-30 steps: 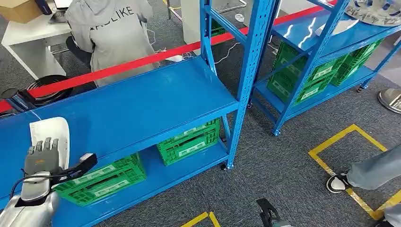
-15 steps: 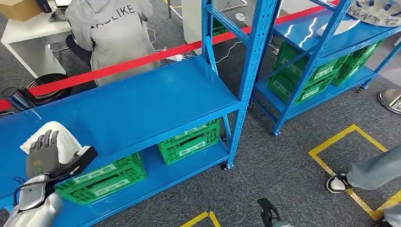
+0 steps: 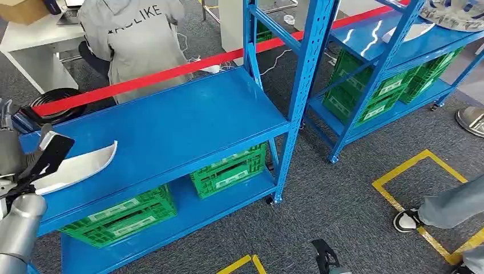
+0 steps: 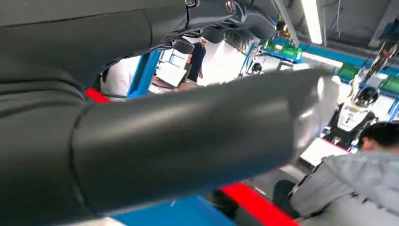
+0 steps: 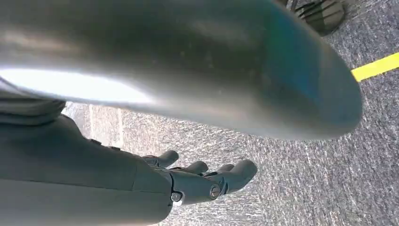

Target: Take the parts from the cabinet and place them on the table.

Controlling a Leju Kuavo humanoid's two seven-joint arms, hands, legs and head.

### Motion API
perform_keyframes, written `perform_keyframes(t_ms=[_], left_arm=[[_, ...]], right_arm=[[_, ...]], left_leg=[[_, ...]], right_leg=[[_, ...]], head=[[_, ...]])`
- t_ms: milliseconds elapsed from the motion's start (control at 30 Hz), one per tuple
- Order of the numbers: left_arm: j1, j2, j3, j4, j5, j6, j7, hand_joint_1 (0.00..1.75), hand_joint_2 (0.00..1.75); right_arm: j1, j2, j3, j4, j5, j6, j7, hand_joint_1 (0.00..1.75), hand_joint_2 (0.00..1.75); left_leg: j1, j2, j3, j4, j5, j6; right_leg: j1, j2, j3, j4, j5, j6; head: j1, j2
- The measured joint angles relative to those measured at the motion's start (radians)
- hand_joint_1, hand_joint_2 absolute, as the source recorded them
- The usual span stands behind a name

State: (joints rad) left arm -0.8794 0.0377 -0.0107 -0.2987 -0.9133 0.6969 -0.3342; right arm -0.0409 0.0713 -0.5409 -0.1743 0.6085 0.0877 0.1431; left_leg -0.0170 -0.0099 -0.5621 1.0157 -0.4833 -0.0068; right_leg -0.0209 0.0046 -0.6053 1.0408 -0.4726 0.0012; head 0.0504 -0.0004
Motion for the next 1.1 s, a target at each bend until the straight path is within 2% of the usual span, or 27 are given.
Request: perform_keyframes(t_ms=[67, 133, 167, 233, 267, 367, 433, 500, 700, 733, 867, 1100], left_arm=[[-0.008, -0.006, 0.000, 0.001, -0.008, -0.011, 0.004, 0.00, 0.00], [-0.011, -0.011, 0.000, 0.003, -0.029, -0.056, 0.033, 0.00, 0.00], [-0.010, -0.013, 0.000, 0.005, -0.047, -0.097, 0.056, 0.00, 0.00], [-0.009, -0.014, -0.018, 0.013, -0.112, -0.264, 0.129, 0.00, 0.00], [-0.002, -0.013, -0.034, 0.016, -0.136, -0.322, 0.146, 0.00, 0.00], [0.026, -0.011, -0.079, 0.025, -0.196, -0.455, 0.203, 0.00, 0.00], [0.049, -0.010, -0.110, 0.031, -0.219, -0.517, 0.232, 0.00, 0.00], [0.078, -0.007, -0.134, 0.038, -0.230, -0.556, 0.251, 0.00, 0.00], [0.128, 0.007, -0.166, 0.052, -0.233, -0.592, 0.257, 0.00, 0.00], [0.134, 0.009, -0.166, 0.053, -0.230, -0.592, 0.259, 0.00, 1.75], [0.141, 0.016, -0.167, 0.055, -0.231, -0.573, 0.279, 0.00, 1.75], [0.141, 0.018, -0.185, 0.055, -0.263, -0.486, 0.298, 0.00, 1.75]], right_arm=[[0.000, 0.002, -0.001, 0.000, 0.000, 0.000, -0.001, 0.00, 0.00], [0.000, 0.002, -0.001, 0.000, 0.002, 0.002, -0.002, 0.00, 0.00], [0.000, 0.003, -0.001, 0.000, 0.003, 0.003, -0.002, 0.00, 0.00], [0.000, 0.003, -0.001, 0.000, 0.013, 0.014, -0.002, 0.00, 0.00], [-0.001, 0.003, -0.001, 0.000, 0.016, 0.018, -0.002, 0.00, 0.00], [0.000, 0.003, -0.001, 0.000, 0.022, 0.019, -0.002, 0.00, 0.00], [-0.001, 0.003, -0.001, 0.000, 0.028, 0.021, -0.002, 0.00, 0.00], [0.000, 0.003, -0.001, 0.000, 0.031, 0.026, -0.003, 0.00, 0.00], [0.000, 0.003, -0.001, 0.000, 0.033, 0.031, -0.001, 0.00, 0.00], [0.000, 0.003, -0.001, 0.000, 0.037, 0.033, 0.002, 0.00, 0.00], [0.000, 0.002, -0.001, 0.000, 0.039, 0.033, 0.004, 0.00, 0.00], [-0.001, 0.002, -0.002, 0.000, 0.041, 0.031, -0.002, 0.00, 0.00]], left_leg=[[0.000, 0.000, 0.000, 0.000, 0.000, 0.000], [0.000, 0.000, 0.000, 0.000, 0.000, 0.000], [0.000, 0.000, 0.000, 0.000, 0.000, 0.000], [0.000, 0.000, 0.000, 0.000, 0.000, 0.000], [0.000, 0.000, 0.000, 0.000, 0.000, 0.000], [0.000, 0.000, -0.001, 0.000, -0.001, 0.000], [0.000, 0.000, -0.001, 0.000, -0.001, 0.000], [0.000, 0.001, -0.001, 0.000, -0.001, 0.000], [0.000, 0.001, -0.001, 0.000, -0.001, 0.000], [0.000, 0.001, -0.001, 0.000, -0.001, 0.000], [0.000, 0.000, -0.001, 0.000, -0.001, 0.000], [0.000, 0.000, -0.001, 0.000, -0.001, 0.000]], right_leg=[[0.000, 0.000, 0.000, 0.000, 0.000, 0.000], [0.000, 0.000, 0.000, 0.000, 0.000, 0.000], [0.000, 0.000, 0.000, 0.000, 0.000, 0.000], [0.000, 0.000, 0.000, 0.000, 0.000, 0.000], [0.000, 0.000, 0.000, 0.000, 0.000, 0.000], [0.000, 0.000, 0.000, 0.000, 0.000, 0.000], [0.000, 0.001, 0.000, 0.000, 0.000, 0.000], [0.000, 0.001, 0.000, 0.000, -0.001, 0.000], [0.000, 0.000, -0.001, 0.000, -0.001, 0.000], [0.000, 0.001, -0.001, 0.000, -0.001, 0.000], [0.000, 0.000, -0.001, 0.000, -0.001, 0.000], [0.000, 0.000, -0.001, 0.000, -0.001, 0.000]], head=[[0.000, 0.000], [0.000, 0.000], [0.000, 0.000], [0.000, 0.000], [0.000, 0.000], [0.000, 0.000], [0.000, 0.000], [0.000, 0.000], [0.000, 0.000], [0.000, 0.000], [0.000, 0.000], [0.000, 0.000]])
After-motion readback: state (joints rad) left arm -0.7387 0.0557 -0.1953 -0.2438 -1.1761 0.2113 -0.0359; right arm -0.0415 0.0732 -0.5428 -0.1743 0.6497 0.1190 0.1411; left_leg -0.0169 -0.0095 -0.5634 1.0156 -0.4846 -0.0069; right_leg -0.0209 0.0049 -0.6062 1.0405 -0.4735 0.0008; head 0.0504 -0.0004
